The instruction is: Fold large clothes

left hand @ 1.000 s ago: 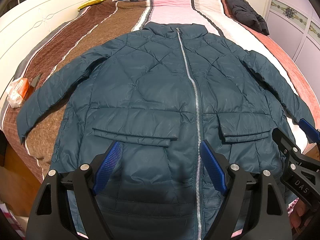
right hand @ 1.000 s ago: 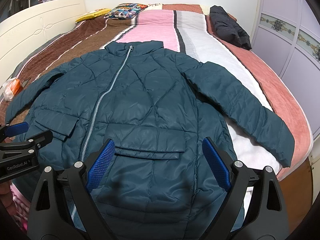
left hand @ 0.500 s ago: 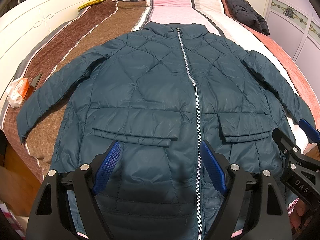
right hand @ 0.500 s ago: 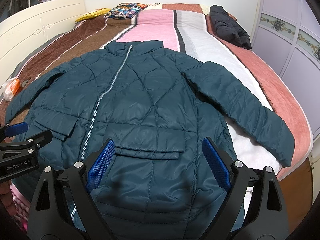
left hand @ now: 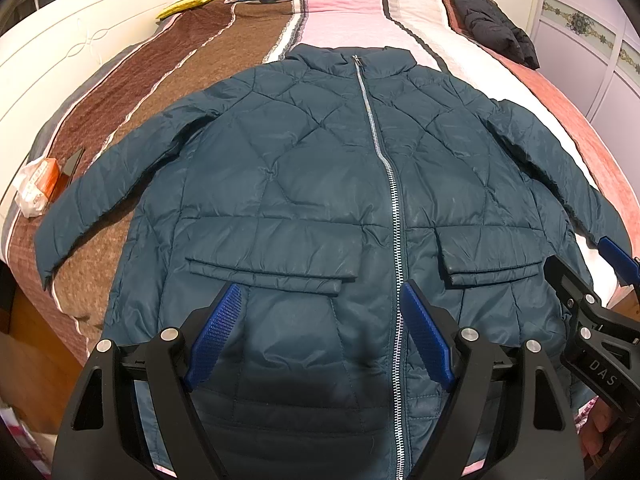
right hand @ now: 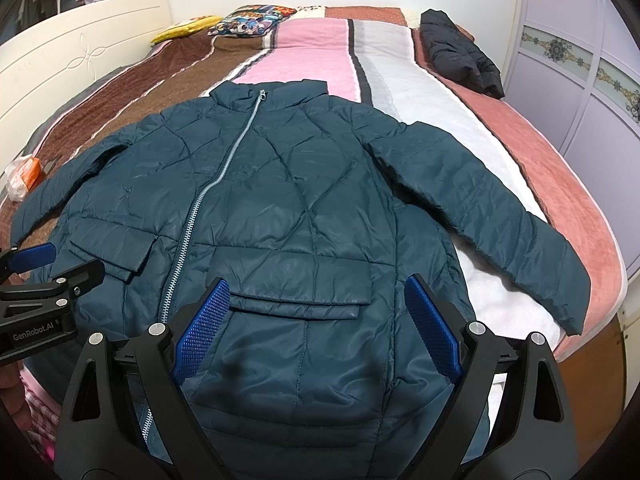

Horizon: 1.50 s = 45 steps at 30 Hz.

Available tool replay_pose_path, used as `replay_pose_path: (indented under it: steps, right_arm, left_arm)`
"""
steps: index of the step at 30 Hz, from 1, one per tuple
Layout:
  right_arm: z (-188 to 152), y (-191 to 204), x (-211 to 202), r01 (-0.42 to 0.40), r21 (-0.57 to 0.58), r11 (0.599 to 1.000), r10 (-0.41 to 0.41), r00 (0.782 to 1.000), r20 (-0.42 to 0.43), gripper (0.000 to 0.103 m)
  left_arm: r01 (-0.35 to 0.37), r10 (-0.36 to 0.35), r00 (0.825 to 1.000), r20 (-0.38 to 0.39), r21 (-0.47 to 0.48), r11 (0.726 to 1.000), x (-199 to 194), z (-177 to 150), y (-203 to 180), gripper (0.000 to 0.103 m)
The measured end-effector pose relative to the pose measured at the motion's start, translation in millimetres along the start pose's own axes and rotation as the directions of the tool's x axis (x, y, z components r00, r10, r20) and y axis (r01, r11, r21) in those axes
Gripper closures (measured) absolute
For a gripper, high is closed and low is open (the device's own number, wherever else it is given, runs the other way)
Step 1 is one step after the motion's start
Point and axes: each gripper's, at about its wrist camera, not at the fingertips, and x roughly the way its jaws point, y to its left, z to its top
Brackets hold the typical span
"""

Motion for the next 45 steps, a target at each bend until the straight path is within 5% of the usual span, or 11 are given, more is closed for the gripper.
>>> replay_pose_path:
  steps: [15, 28, 35, 40, 45]
  right_arm:
    - [-1, -20, 9, -0.006, 0.091, 0.996, 0.009, 0.999, -0.037, 0.015]
    - [-3, -104, 8, 0.053, 0.342, 0.938, -0.037, 0.998, -0.053, 0.015]
    - [-13, -190, 8, 0.045, 0.579, 0.814, -0.021, 0.999, -0.047, 0.032]
    - [-29, -244, 15, 0.054, 0.719, 0.693, 0.0, 0.997, -0.074, 0.042]
    - [-53, -278, 30, -0.006, 0.836, 0.549, 0.113, 0.991, -0.067, 0.053]
  left_arm:
    - [0.012, -0.012, 1.0, -0.002, 0.015, 1.0, 2, 2, -2, 0.024]
    - [0.065, -0.064, 0.998, -0.01, 0.096, 0.993, 10, 21, -28, 0.024]
    - [0.084, -0.084, 0.996, -0.007, 0.141, 0.986, 13, 29, -46, 0.024]
    - [0.096, -0.094, 0.995, -0.023, 0.153, 0.984, 20, 32, -53, 0.024]
    - [0.111, -0.106, 0.994, -0.038, 0.156, 0.982, 26, 32, -59, 0.024]
